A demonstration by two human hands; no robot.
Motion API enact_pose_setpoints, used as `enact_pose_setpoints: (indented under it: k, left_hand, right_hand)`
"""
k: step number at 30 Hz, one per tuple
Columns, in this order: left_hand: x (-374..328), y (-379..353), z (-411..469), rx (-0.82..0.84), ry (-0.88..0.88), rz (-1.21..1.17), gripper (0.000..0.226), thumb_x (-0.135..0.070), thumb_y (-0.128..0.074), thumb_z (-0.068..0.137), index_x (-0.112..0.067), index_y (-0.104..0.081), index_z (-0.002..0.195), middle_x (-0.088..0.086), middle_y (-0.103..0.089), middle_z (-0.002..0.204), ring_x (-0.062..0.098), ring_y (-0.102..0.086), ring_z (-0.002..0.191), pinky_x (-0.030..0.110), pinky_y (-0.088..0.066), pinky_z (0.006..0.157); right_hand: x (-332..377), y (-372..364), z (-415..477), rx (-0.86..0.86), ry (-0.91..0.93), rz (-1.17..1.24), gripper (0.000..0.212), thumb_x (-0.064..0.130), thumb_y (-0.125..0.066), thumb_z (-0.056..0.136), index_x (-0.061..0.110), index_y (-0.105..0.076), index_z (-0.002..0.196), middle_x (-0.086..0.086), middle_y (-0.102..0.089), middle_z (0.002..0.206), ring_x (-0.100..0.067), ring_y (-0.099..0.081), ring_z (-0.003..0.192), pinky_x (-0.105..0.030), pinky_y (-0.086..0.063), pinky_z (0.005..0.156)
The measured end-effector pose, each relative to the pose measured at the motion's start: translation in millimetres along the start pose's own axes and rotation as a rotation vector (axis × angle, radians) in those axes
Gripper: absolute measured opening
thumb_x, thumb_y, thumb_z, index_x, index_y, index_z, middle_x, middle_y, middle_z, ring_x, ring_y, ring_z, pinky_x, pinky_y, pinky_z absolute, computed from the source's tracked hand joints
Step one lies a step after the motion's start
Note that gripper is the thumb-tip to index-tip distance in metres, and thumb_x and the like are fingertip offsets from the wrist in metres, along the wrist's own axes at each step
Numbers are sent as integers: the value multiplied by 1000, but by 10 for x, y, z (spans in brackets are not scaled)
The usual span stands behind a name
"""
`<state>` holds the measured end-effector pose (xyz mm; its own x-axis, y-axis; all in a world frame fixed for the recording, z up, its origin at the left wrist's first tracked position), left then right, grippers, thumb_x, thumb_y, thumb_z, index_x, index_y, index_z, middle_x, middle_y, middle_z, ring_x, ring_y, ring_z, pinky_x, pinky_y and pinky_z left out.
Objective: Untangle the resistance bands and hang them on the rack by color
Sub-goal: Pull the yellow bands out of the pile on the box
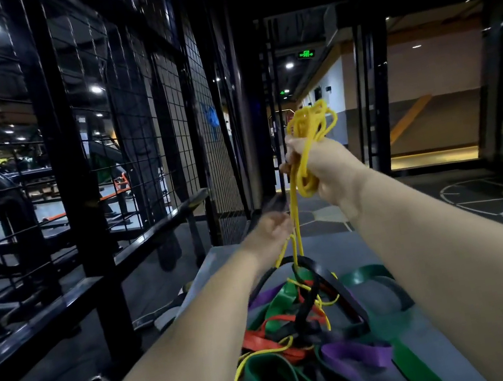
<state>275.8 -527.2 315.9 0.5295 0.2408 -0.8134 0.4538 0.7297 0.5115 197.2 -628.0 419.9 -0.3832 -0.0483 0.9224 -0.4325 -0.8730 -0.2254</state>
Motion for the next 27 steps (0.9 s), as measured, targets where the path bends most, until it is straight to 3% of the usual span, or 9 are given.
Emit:
enact_pose_setpoints:
  k: [3,6,9,12,16,19,21,23,27]
  left_hand:
    - [52,-41,-143,200,9,-89,36,-39,-33,103,-16,-61,104,2,-64,92,17,-60,89,29,-43,91]
    - [2,-20,-111,152,-12,-51,37,-44,-36,101,-18,-60,91,-4,-48,74,14,-50,69,35,-44,80]
    - [5,105,-53,-15,37,90,34,-52,-40,97,-26,-57,85,-7,-52,81,15,-55,73,33,-45,73]
    - [-23,284,-17,-146,13,-144,32,-51,-46,96,-22,-60,92,-4,-49,71,18,-47,71,31,-39,70]
    - [-294,450,33,-185,-38,-304,29,-44,-44,99,-19,-53,88,-4,-40,68,13,-39,65,31,-36,68]
    - [-480,497,50,-189,-113,-332,29,-41,-43,100,-21,-47,79,-7,-37,65,10,-34,58,26,-31,58]
    - [-553,478,68,-157,-150,-385,29,-38,-44,101,-19,-47,80,-3,-42,68,12,-37,61,27,-30,58]
    - [-620,444,66,-128,-147,-448,24,-34,-45,101,-15,-50,87,3,-54,76,17,-49,67,28,-40,60]
    - [-672,385,27,-128,-137,-569,18,-27,-43,102,-13,-48,92,4,-59,78,13,-55,62,28,-52,62]
  right_hand:
    - [86,23,50,-24,29,82,9,18,-56,98,14,-58,90,2,-53,65,-8,-55,53,-24,-52,60]
    - [77,107,91,-48,47,56,9,19,-58,97,17,-59,89,2,-52,67,-7,-51,54,-23,-47,57]
    - [66,249,130,-97,74,-67,14,25,-62,94,15,-59,84,3,-48,65,-13,-43,60,-25,-40,58]
    - [60,367,116,-87,39,-155,20,29,-70,86,11,-60,85,-1,-43,65,-16,-37,60,-28,-40,54]
    - [-40,347,17,48,-61,-388,27,33,-81,77,19,-58,74,4,-46,53,-13,-38,50,-26,-37,52]
    - [-178,277,-35,205,-108,-477,31,41,-88,63,19,-67,71,-2,-58,66,-19,-48,66,-33,-41,67]
    - [-236,212,-76,261,-115,-485,21,30,-85,72,16,-70,75,-5,-60,72,-21,-51,73,-34,-42,71]
    - [-283,167,-86,319,-121,-467,15,21,-79,79,11,-68,76,-1,-61,66,-15,-54,65,-25,-43,65]
    - [-306,97,-141,340,-152,-341,14,21,-72,86,12,-68,76,3,-65,63,-7,-57,56,-19,-43,56]
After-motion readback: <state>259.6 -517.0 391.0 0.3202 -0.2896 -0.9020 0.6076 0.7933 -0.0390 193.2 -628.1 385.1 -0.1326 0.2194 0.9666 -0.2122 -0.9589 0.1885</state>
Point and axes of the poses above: each hand's wrist, its own z-axis towards the middle knuckle, its own y-axis out of the back of the hand, x = y × z, the point moved 1 cm from there along z, towards the middle knuckle
